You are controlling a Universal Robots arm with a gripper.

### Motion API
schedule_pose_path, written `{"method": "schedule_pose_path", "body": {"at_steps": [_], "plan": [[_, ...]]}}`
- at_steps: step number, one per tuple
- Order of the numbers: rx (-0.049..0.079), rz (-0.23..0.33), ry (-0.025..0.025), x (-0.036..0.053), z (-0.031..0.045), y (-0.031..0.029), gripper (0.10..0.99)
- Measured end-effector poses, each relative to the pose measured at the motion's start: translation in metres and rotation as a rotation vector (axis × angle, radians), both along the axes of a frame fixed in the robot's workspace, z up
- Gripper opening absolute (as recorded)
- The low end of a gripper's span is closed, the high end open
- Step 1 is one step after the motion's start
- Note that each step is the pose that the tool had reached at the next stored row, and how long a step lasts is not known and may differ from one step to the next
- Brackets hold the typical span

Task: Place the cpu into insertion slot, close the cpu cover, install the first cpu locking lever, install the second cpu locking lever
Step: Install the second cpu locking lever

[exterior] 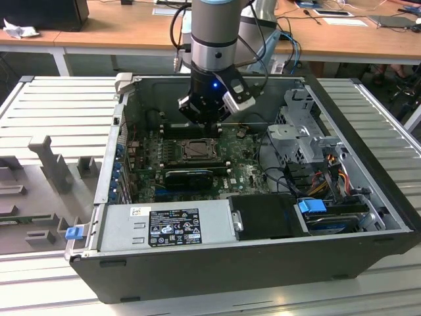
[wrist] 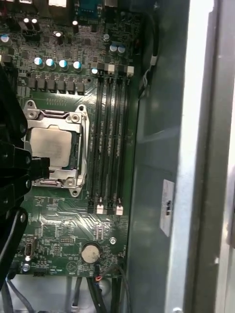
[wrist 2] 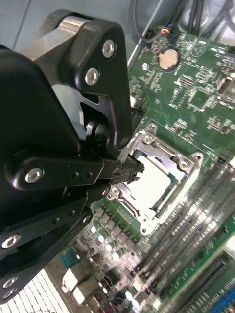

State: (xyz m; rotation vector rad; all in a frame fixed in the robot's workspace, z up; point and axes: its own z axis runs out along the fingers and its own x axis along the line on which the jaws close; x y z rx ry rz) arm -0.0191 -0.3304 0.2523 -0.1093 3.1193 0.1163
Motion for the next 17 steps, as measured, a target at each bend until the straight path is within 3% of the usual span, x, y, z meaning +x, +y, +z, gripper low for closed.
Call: {"method": "schedule_pose_path", "body": {"at_steps": [3,4,5,6,7,14,16,17], "plan": [[0.0,0.0,0.0014,0.0001,-0.0016,-0.0088,0.106],[0.0,0.0,0.0047,0.0,-0.0026,-0.0107,0.106],[0.0,0.0,0.0131,0.0,-0.0047,-0.0127,0.106],[0.0,0.0,0.0178,0.0,-0.0068,-0.0145,0.106],[0.0,0.0,0.0195,0.0,-0.0081,-0.0167,0.106],[0.009,0.0,0.0198,-0.002,-0.0139,-0.0402,0.106],[0.011,0.0,0.0198,-0.0092,-0.0148,-0.0416,0.106],[0.012,0.0,0.0198,-0.0201,-0.0153,-0.042,0.106]]}}
